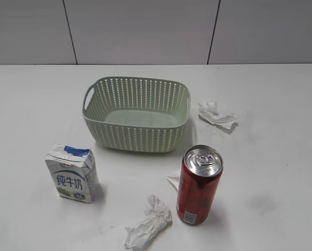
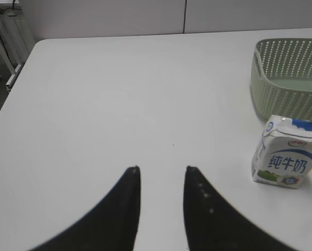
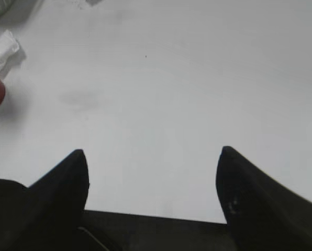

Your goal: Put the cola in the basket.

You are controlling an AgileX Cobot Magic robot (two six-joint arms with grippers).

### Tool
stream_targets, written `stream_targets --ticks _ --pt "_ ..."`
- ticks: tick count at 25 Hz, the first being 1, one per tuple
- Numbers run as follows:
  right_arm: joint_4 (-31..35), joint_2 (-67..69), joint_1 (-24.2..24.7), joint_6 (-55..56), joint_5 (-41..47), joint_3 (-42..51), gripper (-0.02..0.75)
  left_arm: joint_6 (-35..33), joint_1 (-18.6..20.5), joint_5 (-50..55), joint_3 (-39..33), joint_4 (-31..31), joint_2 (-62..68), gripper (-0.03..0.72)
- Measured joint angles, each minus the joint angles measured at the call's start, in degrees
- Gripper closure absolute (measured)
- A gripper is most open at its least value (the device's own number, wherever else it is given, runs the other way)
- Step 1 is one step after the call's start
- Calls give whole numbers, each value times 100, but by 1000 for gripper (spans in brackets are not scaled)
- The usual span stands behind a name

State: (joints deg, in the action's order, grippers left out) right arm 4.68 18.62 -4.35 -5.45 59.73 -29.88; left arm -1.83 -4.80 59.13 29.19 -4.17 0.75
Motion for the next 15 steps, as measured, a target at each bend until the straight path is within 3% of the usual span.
stream_targets --ticks 15 --pt "11 3137 0 253 40 -1265 164 0 0 0 0 0 0 461"
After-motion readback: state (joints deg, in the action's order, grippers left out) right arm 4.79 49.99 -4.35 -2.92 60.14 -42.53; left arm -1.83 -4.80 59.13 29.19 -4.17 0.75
